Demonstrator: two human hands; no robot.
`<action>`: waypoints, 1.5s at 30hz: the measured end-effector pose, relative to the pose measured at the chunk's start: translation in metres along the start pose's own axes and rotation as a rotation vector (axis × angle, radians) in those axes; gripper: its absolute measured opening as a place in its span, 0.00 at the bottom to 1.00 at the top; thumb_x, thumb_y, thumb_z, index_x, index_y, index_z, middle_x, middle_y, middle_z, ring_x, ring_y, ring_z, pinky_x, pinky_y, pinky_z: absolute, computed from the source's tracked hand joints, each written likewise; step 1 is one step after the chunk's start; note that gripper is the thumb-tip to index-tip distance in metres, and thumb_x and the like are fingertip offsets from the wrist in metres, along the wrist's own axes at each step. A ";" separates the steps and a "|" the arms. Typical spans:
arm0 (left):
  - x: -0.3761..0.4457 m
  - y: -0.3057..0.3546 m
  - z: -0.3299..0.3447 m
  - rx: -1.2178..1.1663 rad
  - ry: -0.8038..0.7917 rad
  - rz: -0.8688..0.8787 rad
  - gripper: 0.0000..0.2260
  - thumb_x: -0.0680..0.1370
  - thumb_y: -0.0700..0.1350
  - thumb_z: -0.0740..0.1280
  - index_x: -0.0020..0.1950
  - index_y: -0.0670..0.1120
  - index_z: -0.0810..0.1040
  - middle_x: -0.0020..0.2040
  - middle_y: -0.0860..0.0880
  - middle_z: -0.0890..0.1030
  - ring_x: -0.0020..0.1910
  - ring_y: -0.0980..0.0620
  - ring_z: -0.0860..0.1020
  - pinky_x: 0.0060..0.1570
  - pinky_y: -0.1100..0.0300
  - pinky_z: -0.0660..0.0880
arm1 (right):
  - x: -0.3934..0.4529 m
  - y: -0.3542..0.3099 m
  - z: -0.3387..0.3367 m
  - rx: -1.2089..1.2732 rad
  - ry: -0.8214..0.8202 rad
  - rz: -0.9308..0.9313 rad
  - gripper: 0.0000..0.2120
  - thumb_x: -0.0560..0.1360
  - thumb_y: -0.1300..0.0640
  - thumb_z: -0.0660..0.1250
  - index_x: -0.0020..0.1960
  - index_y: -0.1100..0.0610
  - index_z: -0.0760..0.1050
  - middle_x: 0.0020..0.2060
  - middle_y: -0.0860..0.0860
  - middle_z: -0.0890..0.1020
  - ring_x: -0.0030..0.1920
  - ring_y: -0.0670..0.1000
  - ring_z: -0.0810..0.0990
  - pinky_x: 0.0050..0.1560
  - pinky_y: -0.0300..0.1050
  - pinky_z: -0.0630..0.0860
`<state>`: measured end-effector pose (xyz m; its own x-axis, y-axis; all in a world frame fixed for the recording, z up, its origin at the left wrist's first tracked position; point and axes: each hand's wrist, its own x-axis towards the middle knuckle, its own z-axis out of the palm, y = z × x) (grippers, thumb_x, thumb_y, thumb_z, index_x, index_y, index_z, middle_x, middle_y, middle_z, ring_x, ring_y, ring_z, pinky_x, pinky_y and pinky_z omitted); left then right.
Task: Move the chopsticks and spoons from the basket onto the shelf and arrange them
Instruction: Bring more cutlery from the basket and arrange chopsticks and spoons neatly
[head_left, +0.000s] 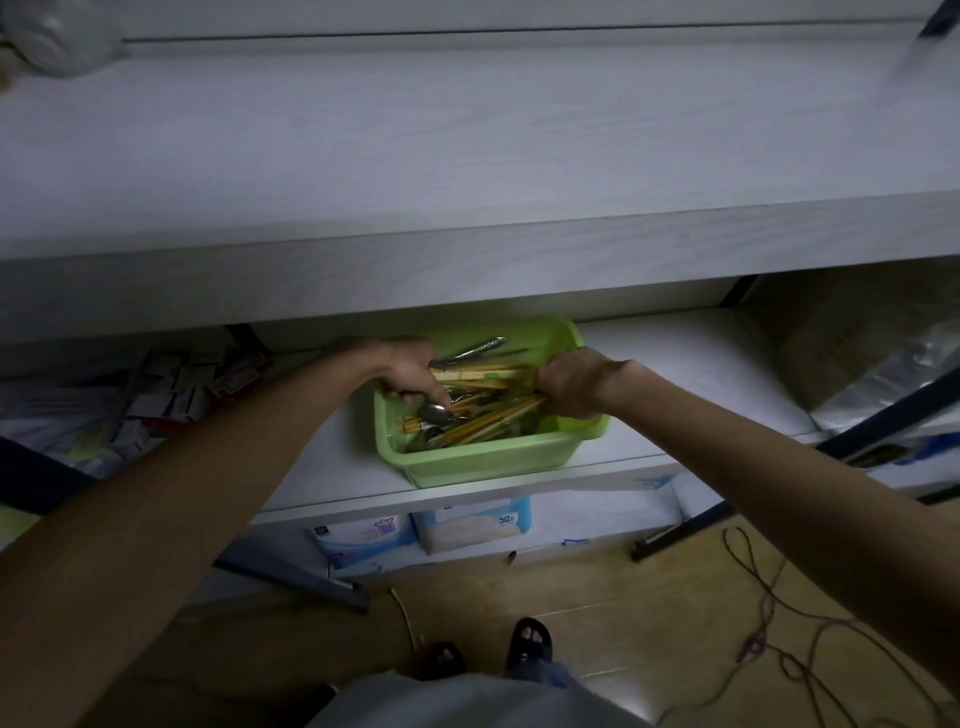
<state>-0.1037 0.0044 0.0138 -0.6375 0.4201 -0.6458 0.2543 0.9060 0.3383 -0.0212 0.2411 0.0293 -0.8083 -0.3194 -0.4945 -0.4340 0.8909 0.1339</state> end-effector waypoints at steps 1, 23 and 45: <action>-0.002 -0.002 -0.001 -0.037 -0.024 -0.003 0.12 0.77 0.49 0.74 0.47 0.41 0.77 0.33 0.45 0.76 0.28 0.49 0.72 0.27 0.60 0.70 | -0.003 0.002 -0.004 0.018 -0.008 0.011 0.18 0.81 0.42 0.62 0.59 0.55 0.77 0.54 0.54 0.81 0.56 0.56 0.80 0.50 0.46 0.74; -0.076 0.020 0.032 -0.334 0.414 0.033 0.14 0.82 0.43 0.64 0.37 0.44 0.71 0.27 0.49 0.73 0.18 0.60 0.70 0.23 0.62 0.67 | -0.092 0.040 0.034 0.947 0.255 0.285 0.15 0.80 0.45 0.66 0.39 0.53 0.79 0.32 0.50 0.78 0.33 0.49 0.74 0.32 0.42 0.69; -0.116 0.380 0.210 -0.672 0.473 0.410 0.12 0.81 0.42 0.67 0.37 0.43 0.73 0.25 0.48 0.74 0.22 0.51 0.69 0.22 0.63 0.65 | -0.399 0.127 0.230 1.378 1.269 0.570 0.19 0.82 0.47 0.63 0.34 0.49 0.67 0.25 0.45 0.69 0.27 0.50 0.70 0.29 0.47 0.69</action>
<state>0.2193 0.3109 0.0734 -0.8595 0.5030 -0.0906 0.1438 0.4081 0.9016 0.3382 0.5557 0.0461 -0.7623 0.5999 0.2429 -0.0148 0.3590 -0.9332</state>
